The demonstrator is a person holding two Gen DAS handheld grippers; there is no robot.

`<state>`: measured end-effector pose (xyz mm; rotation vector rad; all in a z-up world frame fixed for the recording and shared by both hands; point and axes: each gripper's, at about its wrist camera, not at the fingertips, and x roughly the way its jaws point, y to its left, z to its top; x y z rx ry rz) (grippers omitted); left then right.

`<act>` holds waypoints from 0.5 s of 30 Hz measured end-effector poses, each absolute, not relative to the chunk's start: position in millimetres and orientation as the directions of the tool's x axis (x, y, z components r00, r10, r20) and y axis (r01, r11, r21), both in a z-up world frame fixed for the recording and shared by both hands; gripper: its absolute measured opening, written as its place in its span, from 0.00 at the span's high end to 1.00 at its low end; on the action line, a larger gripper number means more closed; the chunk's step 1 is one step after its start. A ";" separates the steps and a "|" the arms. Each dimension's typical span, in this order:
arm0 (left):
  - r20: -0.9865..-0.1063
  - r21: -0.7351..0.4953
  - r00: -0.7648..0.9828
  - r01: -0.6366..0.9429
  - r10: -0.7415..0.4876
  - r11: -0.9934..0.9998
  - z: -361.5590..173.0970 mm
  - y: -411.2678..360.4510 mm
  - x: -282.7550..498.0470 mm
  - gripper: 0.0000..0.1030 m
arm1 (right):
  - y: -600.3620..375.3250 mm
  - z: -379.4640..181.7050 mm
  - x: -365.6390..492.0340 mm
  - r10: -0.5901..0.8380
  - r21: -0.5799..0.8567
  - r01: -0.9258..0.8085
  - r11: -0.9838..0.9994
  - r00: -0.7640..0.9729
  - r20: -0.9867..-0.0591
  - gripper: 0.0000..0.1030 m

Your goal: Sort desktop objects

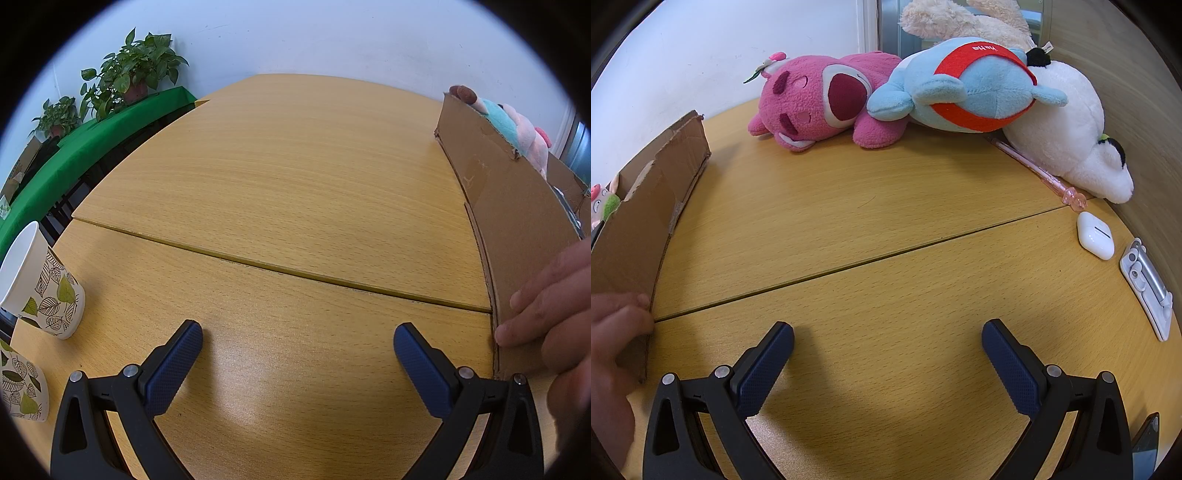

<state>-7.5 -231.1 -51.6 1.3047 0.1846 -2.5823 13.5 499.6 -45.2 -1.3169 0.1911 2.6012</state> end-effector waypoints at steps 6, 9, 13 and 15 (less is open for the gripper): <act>-0.805 -0.004 -0.572 0.271 -0.157 -0.963 -51.7 -231.0 -7.9 0.00 | 504.0 -57.2 -4.2 0.137 0.015 -0.253 -0.967 -0.575 -0.807 0.00; -0.805 -0.004 -0.572 0.271 -0.157 -0.963 -52.6 -232.7 -8.7 0.00 | 506.5 -54.8 -6.9 0.137 0.015 -0.253 -0.967 -0.574 -0.807 0.00; -0.805 -0.005 -0.572 0.270 -0.157 -0.963 -52.6 -232.9 -8.8 0.00 | 504.5 -54.1 -6.6 0.137 0.015 -0.253 -0.967 -0.574 -0.807 0.00; -0.805 -0.005 -0.572 0.270 -0.157 -0.963 -52.7 -232.8 -8.8 0.00 | 505.0 -54.8 -7.9 0.138 0.015 -0.253 -0.967 -0.574 -0.807 0.00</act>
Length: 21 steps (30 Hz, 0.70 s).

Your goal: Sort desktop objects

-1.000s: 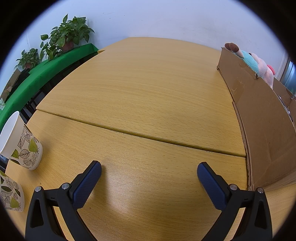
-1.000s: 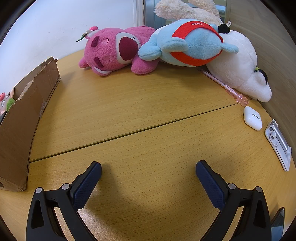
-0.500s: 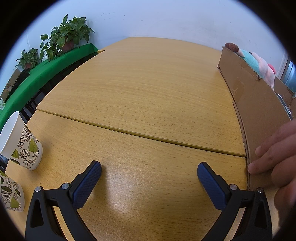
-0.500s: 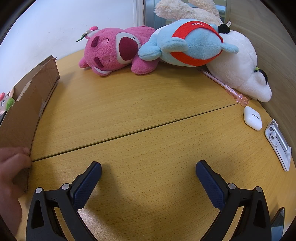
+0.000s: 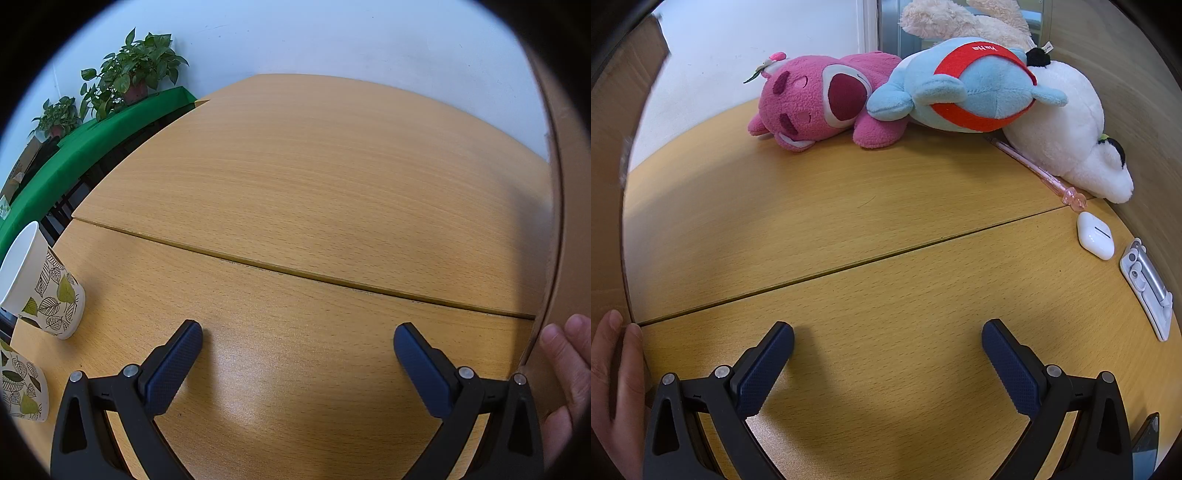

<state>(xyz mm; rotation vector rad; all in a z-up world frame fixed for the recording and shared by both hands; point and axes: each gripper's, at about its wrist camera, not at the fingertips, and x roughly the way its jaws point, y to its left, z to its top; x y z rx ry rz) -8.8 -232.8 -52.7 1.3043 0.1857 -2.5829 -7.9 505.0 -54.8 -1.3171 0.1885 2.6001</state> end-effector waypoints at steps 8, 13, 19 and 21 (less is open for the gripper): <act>-0.805 -0.005 -0.572 0.270 -0.156 -0.963 -52.8 -232.9 -9.0 0.00 | 505.0 -54.5 -7.5 0.137 0.015 -0.252 -0.968 -0.574 -0.807 0.00; -0.805 -0.005 -0.572 0.269 -0.156 -0.963 -52.8 -233.0 -9.0 0.00 | 506.0 -55.8 -9.6 0.137 0.015 -0.252 -0.968 -0.574 -0.807 0.00; -0.807 -0.004 -0.570 0.269 -0.156 -0.963 -52.3 -233.0 -8.9 0.00 | 506.0 -55.8 -9.4 0.137 0.015 -0.252 -0.968 -0.574 -0.807 0.00; -0.805 -0.005 -0.572 0.269 -0.155 -0.963 -52.8 -232.9 -9.0 0.00 | 506.4 -56.9 -10.7 0.137 0.016 -0.252 -0.967 -0.574 -0.807 0.00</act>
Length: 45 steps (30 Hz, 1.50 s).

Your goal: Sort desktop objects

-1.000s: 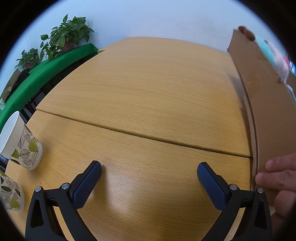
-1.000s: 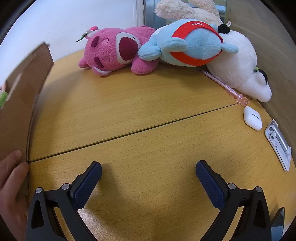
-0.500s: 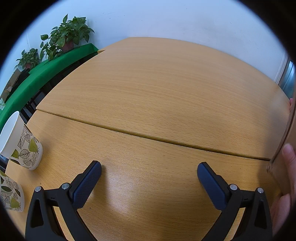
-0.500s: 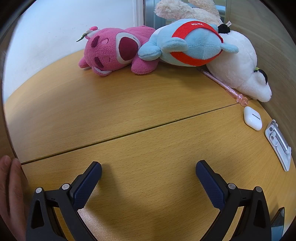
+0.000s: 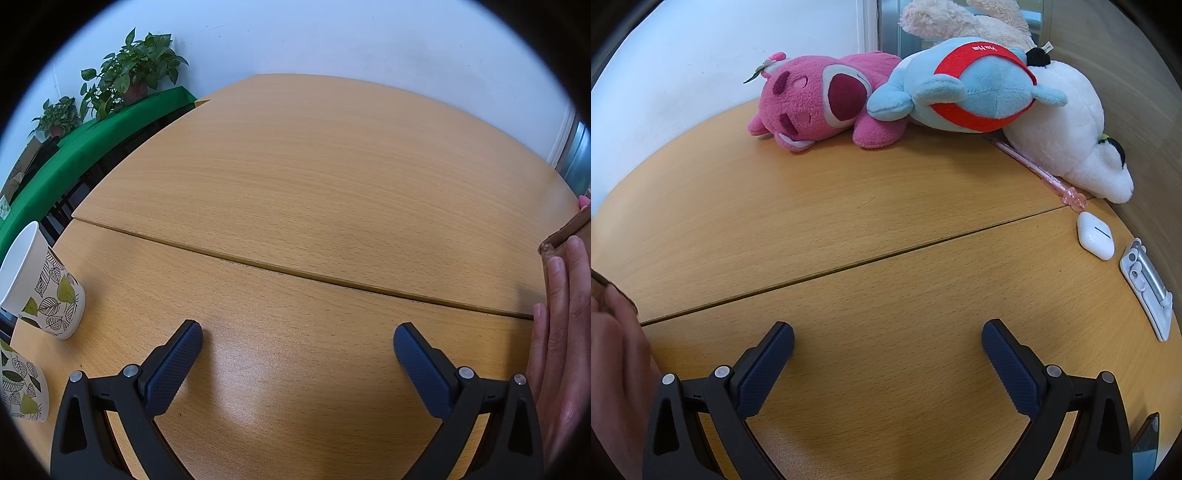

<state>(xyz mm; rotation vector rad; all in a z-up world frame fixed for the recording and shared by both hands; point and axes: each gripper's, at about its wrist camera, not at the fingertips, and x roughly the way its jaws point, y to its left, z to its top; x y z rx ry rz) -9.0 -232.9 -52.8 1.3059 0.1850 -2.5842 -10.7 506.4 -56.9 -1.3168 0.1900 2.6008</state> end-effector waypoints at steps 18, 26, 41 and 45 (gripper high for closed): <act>-0.806 -0.005 -0.572 0.268 -0.155 -0.964 -52.9 -233.1 -9.2 0.00 | 507.2 -57.0 -11.9 0.136 0.016 -0.252 -0.968 -0.573 -0.808 0.00; -0.806 -0.005 -0.572 0.267 -0.154 -0.964 -53.0 -233.1 -9.3 0.00 | 507.7 -57.6 -12.9 0.136 0.017 -0.252 -0.968 -0.574 -0.808 0.00; -0.806 -0.004 -0.572 0.265 -0.154 -0.964 -52.9 -233.0 -9.6 0.00 | 514.1 -51.1 -7.2 0.135 0.017 -0.252 -0.968 -0.574 -0.808 0.00; -0.806 -0.004 -0.572 0.264 -0.153 -0.964 -52.9 -232.9 -9.6 0.00 | 514.7 -51.3 -7.7 0.136 0.017 -0.252 -0.968 -0.574 -0.808 0.00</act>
